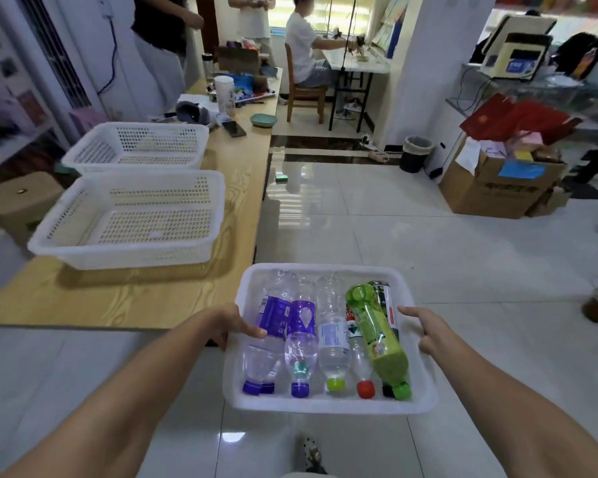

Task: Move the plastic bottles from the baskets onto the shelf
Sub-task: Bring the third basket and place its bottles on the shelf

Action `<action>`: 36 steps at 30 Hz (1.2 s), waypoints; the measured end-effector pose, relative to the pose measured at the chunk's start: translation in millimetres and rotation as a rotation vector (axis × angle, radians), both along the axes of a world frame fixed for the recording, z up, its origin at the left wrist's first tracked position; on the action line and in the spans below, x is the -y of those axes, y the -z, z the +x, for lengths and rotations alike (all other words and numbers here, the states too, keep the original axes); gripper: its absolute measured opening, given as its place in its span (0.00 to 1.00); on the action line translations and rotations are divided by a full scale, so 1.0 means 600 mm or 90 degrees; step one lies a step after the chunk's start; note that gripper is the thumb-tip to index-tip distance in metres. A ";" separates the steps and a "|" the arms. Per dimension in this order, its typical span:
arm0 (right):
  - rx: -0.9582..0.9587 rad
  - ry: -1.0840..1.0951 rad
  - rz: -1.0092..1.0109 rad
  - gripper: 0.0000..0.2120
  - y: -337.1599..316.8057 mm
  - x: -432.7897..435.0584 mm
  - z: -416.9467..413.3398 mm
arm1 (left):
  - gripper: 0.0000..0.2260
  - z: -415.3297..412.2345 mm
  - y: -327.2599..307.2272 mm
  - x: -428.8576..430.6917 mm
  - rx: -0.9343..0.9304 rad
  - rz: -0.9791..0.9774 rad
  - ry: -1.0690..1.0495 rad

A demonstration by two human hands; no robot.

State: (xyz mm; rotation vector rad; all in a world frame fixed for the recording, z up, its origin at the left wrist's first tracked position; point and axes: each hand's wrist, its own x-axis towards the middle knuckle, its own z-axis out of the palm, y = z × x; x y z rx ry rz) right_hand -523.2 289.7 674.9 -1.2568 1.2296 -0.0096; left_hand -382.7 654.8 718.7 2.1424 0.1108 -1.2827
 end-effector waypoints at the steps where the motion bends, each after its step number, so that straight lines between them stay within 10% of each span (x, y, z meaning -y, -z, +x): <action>1: -0.002 -0.015 -0.001 0.40 -0.006 -0.027 -0.003 | 0.35 -0.012 -0.002 -0.027 0.005 -0.005 -0.016; 8: 0.006 -0.067 0.000 0.35 -0.010 -0.183 -0.008 | 0.40 -0.071 -0.004 -0.192 0.003 -0.020 -0.187; 23: 0.024 -0.233 0.023 0.37 -0.069 -0.410 0.151 | 0.10 -0.049 -0.020 -0.414 0.213 0.099 -0.333; 36: -0.003 -0.212 0.057 0.30 -0.056 -0.480 0.386 | 0.15 0.188 0.034 -0.482 0.277 0.141 -0.394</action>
